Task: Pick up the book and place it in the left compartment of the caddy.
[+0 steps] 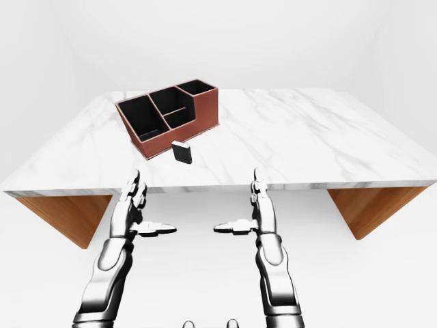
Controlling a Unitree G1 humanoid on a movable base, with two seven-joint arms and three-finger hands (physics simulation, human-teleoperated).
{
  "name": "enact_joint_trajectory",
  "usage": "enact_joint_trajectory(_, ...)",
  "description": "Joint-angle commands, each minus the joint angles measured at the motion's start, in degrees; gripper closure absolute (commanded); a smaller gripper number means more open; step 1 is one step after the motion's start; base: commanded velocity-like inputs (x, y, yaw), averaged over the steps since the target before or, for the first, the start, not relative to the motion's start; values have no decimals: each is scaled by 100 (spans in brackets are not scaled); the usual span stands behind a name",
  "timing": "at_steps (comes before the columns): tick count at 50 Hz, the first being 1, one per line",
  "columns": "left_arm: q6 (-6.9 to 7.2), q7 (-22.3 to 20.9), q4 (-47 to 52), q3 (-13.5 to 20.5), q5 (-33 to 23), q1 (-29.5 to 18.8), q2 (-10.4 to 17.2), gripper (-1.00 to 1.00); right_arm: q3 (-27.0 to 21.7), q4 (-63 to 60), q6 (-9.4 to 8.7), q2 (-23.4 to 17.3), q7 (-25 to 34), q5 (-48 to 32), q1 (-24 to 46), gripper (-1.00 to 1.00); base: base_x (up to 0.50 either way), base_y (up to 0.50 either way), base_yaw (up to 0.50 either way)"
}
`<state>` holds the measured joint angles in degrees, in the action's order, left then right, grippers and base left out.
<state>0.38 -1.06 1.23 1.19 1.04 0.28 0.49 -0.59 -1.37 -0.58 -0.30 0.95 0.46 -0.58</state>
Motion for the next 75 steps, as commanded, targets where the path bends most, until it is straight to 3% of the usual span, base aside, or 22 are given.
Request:
enact_joint_trajectory(1,144,-206,432,221,219,106,91,-100,-82,-415,-166,-42,139,46,-175,-100,0,0,0)
enact_joint_trajectory(3,249,-297,496,210,288,130,91,-100,-72,-529,-227,-35,141,42,-215,-100,0,0,0)
enact_joint_trajectory(7,269,-288,600,218,281,166,81,-100,-85,-472,-195,-36,148,41,-205,-100,0,0,0)
enact_joint_trajectory(10,127,-267,519,235,210,136,96,-100,-38,-670,-281,-16,252,143,-288,-100,0,0,0)
enact_joint_trajectory(13,459,-358,887,395,487,137,136,-100,-91,-532,-211,-39,217,112,-241,-100,0,0,0)
enact_joint_trajectory(22,462,-318,1229,759,814,34,233,-100,-114,-657,-284,-28,241,206,-288,-100,0,0,0)
enact_joint_trajectory(27,462,-189,1168,1142,1177,-256,430,-100,-123,-748,-322,-33,251,239,-316,-100,0,0,0)
enact_joint_trajectory(36,462,-46,1437,1515,1631,-349,620,-100,-136,-865,-364,-37,246,232,-360,-100,0,0,0)
enact_joint_trajectory(53,462,-11,1654,1739,1880,-369,738,-100,-62,-1756,-442,-4,177,92,-689,-100,0,0,0)
enact_joint_trajectory(68,462,5,1770,1821,1975,-346,757,-100,483,-3845,-442,-17,20,-321,-1496,-100,0,0,0)
enact_joint_trajectory(75,462,24,1842,1860,2029,-350,777,-100,463,-3903,-442,-27,5,-339,-1504,-100,0,0,0)
